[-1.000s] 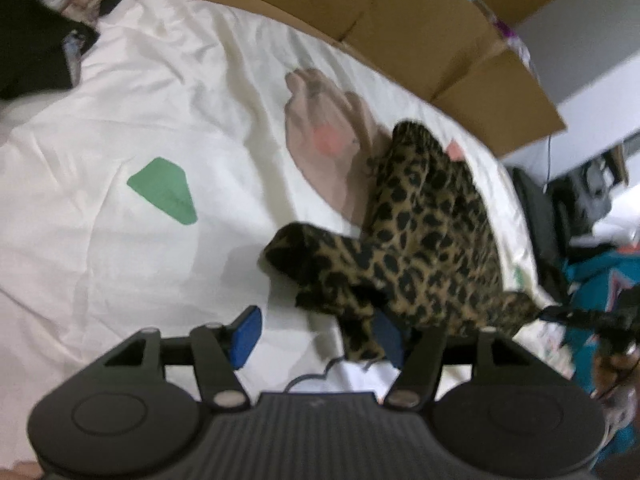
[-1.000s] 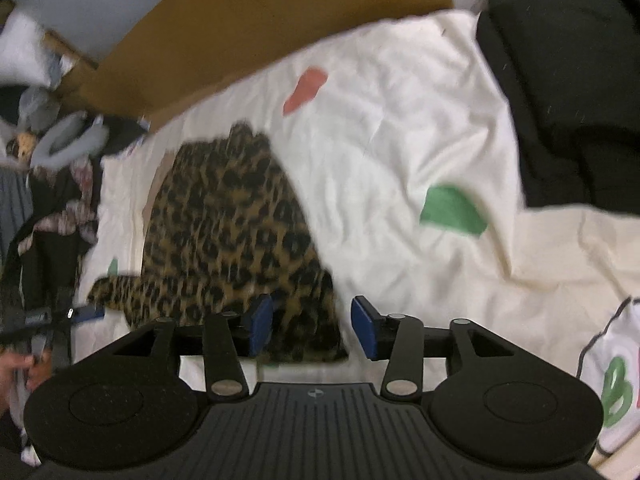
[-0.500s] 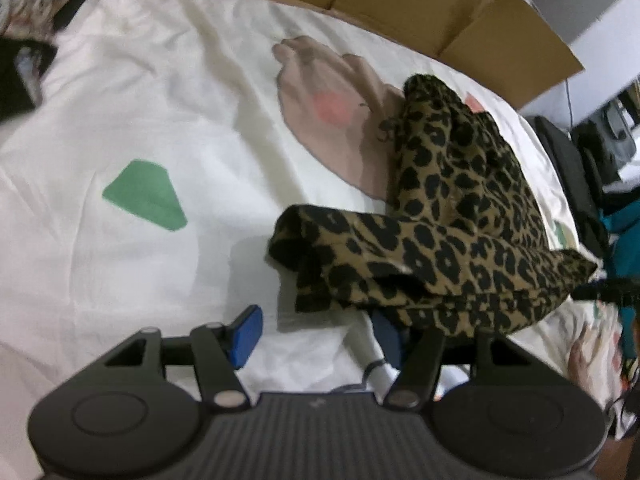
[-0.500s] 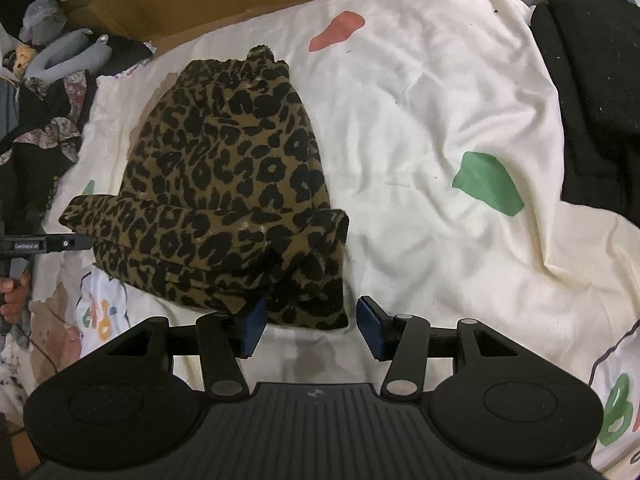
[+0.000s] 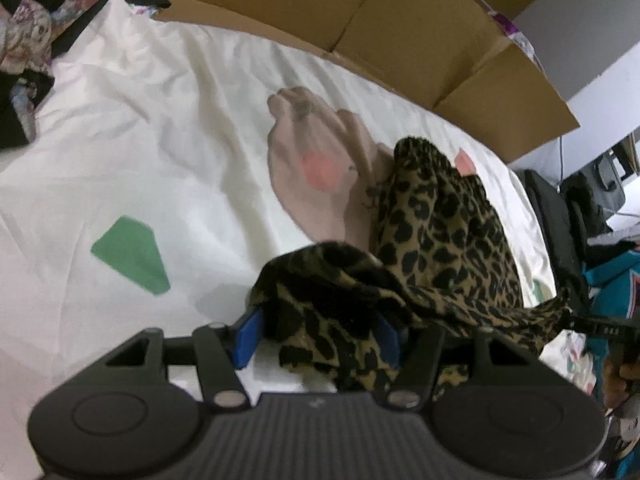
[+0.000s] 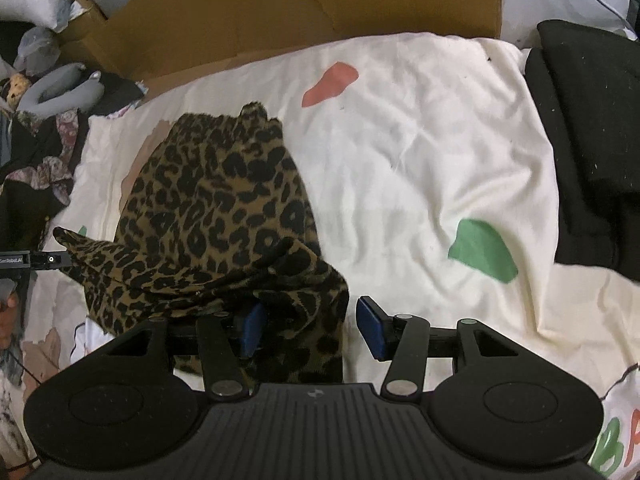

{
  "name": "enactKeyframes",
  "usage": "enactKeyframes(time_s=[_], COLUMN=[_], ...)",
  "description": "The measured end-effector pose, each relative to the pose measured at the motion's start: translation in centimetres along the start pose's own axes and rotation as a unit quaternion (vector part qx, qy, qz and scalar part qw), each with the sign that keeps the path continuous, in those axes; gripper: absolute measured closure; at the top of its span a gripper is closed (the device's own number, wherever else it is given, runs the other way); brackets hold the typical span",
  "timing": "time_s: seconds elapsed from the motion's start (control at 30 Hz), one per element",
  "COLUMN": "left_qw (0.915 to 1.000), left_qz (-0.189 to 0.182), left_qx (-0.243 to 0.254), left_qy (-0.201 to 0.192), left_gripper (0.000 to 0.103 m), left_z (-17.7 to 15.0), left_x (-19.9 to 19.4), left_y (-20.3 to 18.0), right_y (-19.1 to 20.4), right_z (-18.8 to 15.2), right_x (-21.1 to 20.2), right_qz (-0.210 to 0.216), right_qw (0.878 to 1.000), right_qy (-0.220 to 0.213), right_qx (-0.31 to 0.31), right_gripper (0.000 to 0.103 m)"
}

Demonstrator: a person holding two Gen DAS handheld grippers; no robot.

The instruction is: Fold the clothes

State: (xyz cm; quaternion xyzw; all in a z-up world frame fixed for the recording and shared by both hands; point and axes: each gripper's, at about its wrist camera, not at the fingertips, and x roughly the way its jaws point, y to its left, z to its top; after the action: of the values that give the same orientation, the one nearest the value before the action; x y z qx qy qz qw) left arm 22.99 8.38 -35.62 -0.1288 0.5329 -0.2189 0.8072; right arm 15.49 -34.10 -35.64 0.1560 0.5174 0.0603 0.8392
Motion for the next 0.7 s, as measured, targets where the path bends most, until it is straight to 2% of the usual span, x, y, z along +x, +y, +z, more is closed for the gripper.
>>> enactKeyframes(time_s=[0.37, 0.6, 0.7], left_qw=[0.9994, 0.9994, 0.9997], left_qz=[-0.001, -0.002, -0.002], left_qx=[-0.001, -0.001, 0.003], left_qy=[-0.035, -0.034, -0.023], left_gripper=[0.04, 0.04, 0.04], left_z=[1.8, 1.2, 0.6], left_x=[-0.5, -1.1, -1.0], left_y=[-0.5, -0.6, -0.5], right_y=[-0.4, -0.4, -0.5], right_z=[1.3, 1.0, 0.5], right_x=[-1.1, -2.5, -2.5], right_qz=[-0.011, -0.014, -0.006], right_qw=[0.999, 0.998, 0.999], right_qy=[-0.037, -0.056, -0.048], right_qx=[0.017, 0.015, 0.01], right_gripper=[0.047, 0.046, 0.046])
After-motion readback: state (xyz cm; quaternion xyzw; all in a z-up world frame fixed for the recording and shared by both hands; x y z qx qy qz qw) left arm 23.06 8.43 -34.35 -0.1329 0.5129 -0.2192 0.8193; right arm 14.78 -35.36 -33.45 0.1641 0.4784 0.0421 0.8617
